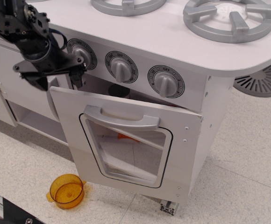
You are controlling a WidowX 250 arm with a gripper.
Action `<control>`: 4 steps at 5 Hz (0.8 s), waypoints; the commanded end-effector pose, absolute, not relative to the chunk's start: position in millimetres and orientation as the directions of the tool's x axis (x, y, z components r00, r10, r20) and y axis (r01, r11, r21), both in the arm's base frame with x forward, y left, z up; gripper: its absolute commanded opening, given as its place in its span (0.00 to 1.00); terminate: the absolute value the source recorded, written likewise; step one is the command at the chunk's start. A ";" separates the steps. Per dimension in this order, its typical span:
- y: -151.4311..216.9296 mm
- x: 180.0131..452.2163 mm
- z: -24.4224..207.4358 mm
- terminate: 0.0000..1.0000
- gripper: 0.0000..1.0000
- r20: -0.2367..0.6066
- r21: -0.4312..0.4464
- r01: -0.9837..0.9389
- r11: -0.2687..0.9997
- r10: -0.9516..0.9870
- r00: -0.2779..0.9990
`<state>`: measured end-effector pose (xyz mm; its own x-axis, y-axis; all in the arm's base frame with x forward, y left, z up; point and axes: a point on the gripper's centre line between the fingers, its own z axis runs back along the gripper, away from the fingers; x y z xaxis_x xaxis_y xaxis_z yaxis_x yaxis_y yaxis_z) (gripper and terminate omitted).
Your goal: Open oven
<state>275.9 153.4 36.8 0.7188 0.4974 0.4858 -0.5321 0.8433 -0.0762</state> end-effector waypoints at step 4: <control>143.0 259.4 36.5 0.00 1.00 0.410 0.182 -0.519 0.835 0.416 0.812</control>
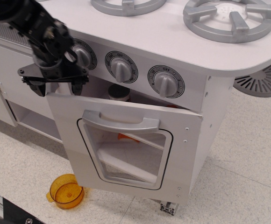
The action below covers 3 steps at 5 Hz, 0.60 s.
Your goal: Open oven
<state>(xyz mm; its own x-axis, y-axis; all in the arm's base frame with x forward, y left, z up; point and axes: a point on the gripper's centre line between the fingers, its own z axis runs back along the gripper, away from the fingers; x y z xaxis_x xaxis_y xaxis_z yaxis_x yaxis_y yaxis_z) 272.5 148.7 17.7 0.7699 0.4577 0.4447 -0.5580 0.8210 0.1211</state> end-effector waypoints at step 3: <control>93.1 216.5 23.5 0.00 1.00 0.150 -0.026 -0.549 0.835 0.546 0.824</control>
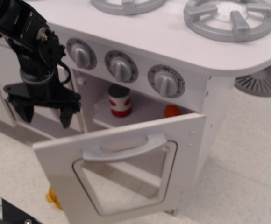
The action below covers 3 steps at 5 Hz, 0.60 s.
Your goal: Open oven
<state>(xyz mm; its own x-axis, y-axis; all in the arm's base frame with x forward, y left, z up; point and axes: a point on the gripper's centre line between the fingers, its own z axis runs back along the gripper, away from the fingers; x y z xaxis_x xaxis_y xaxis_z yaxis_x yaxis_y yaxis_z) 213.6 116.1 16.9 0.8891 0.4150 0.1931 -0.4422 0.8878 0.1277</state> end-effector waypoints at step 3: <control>35.1 206.5 1.0 0.00 1.00 -0.159 -0.080 -0.812 0.578 0.797 0.583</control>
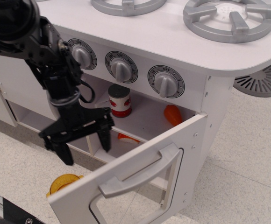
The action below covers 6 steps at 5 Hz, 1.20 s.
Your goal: Open oven
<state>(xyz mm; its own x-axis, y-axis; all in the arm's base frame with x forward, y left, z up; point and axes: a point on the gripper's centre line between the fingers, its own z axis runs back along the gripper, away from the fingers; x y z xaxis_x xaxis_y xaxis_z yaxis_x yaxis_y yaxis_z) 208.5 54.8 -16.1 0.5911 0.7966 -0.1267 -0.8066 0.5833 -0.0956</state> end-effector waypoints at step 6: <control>-20.5 163.2 16.9 1.00 1.00 -0.199 -0.069 -0.747 0.661 0.725 0.660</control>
